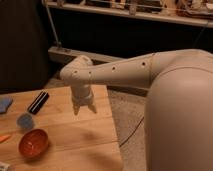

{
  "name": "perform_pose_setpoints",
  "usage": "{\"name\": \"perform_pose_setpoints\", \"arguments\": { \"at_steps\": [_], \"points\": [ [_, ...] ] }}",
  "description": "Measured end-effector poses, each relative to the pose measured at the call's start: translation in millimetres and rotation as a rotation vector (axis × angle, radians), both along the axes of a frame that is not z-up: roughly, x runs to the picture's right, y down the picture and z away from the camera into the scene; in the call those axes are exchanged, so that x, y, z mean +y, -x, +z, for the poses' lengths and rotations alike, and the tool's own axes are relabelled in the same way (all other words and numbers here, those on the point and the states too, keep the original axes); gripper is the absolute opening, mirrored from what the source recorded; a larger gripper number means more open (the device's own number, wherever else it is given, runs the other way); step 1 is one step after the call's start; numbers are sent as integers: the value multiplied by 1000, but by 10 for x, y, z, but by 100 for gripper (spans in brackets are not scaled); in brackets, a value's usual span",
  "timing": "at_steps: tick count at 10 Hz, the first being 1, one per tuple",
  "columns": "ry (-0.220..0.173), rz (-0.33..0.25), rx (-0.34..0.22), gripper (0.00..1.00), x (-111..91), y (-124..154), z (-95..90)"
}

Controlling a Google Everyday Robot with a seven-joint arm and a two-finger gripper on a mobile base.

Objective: Place the pepper on the white sponge

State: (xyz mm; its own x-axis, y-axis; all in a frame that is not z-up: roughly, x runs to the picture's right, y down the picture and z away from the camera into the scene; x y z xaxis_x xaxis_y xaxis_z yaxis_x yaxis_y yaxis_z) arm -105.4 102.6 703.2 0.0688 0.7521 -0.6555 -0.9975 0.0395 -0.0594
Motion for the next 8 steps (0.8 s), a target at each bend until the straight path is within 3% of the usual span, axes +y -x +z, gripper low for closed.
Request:
{"name": "perform_pose_setpoints", "arguments": {
  "at_steps": [6, 8],
  "points": [
    [0, 0, 0, 65, -1, -2, -1],
    [-30, -25, -19, 65, -55, 18, -53]
  ]
}}
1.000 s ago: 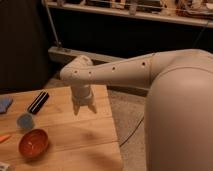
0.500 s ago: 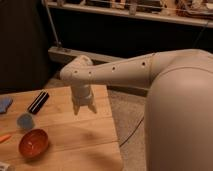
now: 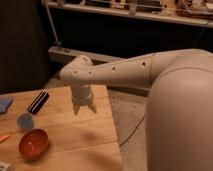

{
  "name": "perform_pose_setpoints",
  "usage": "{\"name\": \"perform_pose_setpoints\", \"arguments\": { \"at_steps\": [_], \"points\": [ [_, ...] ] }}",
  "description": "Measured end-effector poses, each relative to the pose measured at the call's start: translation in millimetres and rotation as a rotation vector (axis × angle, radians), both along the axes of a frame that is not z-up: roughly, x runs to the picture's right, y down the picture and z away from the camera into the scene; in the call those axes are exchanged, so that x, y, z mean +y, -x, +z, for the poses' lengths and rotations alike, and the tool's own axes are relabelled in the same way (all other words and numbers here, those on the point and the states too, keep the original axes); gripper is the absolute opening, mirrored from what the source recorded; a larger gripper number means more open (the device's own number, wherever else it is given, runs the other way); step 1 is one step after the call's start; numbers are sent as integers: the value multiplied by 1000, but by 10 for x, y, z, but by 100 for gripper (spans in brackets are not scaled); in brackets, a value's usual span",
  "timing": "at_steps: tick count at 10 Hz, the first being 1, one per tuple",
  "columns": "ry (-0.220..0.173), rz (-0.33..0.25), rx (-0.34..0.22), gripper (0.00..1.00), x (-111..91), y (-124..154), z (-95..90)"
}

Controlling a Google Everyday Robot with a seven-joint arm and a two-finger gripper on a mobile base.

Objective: Place the pepper on the white sponge

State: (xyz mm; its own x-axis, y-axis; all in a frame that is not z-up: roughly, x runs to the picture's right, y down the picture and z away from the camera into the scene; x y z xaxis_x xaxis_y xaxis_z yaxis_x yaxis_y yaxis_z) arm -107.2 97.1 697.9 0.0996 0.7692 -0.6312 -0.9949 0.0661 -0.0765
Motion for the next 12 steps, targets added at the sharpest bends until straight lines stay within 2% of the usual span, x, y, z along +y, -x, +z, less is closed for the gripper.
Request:
{"name": "perform_pose_setpoints", "arguments": {
  "at_steps": [3, 5, 8, 9, 10, 12],
  "points": [
    [-88, -90, -58, 65, -226, 284, -94],
    [-133, -166, -99, 65, -379, 681, -136],
    [-172, -263, -161, 65, -515, 1279, -114],
    [-191, -320, -206, 65, -588, 1587, -80],
    [-199, -347, -230, 65, -614, 1713, -60],
    [-228, -467, -368, 65, -679, 2202, -11]
  ]
}}
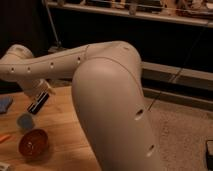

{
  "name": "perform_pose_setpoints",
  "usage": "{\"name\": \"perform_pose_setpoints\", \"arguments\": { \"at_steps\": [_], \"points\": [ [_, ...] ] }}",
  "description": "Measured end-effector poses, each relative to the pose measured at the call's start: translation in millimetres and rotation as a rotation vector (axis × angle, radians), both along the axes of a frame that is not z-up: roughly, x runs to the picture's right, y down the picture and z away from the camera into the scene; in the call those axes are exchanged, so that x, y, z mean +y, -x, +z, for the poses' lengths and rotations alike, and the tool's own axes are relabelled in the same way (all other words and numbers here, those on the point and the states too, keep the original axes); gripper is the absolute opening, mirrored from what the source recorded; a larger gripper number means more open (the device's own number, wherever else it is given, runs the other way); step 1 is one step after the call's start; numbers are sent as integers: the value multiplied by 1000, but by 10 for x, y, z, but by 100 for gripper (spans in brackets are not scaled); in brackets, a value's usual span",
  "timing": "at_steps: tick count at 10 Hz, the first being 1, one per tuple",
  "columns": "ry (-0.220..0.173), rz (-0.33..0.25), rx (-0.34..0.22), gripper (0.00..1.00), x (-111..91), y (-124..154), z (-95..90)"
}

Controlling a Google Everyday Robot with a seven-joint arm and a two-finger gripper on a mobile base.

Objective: Place the pepper on the white sponge

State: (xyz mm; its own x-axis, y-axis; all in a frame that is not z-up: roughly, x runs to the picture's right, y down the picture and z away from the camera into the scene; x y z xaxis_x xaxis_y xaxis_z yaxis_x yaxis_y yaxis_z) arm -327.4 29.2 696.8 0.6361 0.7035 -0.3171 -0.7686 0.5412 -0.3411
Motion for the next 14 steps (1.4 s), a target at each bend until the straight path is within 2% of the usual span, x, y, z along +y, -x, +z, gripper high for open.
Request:
{"name": "perform_pose_setpoints", "arguments": {
  "at_steps": [2, 4, 7, 9, 13, 14],
  "points": [
    [-5, -147, -184, 65, 19, 430, -39],
    [47, -301, -343, 65, 232, 659, -190],
    [110, -465, -482, 65, 509, 794, -400],
    [120, -493, -507, 65, 557, 813, -437],
    [120, -496, -505, 65, 560, 808, -437],
    [124, -521, -494, 65, 580, 788, -432]
  ]
}}
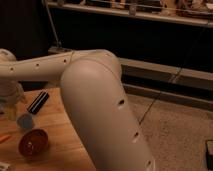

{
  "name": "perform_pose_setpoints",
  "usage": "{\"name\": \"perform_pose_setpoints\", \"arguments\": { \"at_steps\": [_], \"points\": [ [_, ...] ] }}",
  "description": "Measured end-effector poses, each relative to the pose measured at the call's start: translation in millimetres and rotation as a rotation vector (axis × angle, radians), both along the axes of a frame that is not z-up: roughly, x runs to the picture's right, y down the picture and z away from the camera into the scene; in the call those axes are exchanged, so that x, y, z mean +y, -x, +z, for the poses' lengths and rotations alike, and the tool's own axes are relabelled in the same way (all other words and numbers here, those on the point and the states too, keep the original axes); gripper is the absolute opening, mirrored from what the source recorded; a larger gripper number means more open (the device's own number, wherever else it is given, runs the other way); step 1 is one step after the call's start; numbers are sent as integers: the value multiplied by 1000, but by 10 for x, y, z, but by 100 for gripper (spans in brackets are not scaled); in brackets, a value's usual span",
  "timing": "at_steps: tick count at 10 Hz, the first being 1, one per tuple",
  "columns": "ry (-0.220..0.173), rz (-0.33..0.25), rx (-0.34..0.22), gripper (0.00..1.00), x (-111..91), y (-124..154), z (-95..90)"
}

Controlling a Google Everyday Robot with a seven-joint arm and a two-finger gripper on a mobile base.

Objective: Place the pepper on the white sponge

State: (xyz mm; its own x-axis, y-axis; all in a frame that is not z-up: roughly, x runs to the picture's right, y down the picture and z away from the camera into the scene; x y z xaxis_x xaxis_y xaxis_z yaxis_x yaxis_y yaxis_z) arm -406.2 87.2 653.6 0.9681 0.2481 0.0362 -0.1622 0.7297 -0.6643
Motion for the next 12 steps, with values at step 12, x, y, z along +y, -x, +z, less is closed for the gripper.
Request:
{"name": "perform_pose_setpoints", "arguments": {
  "at_steps": [12],
  "points": [
    [-89, -370, -313, 65, 764, 1435, -141]
  ]
}}
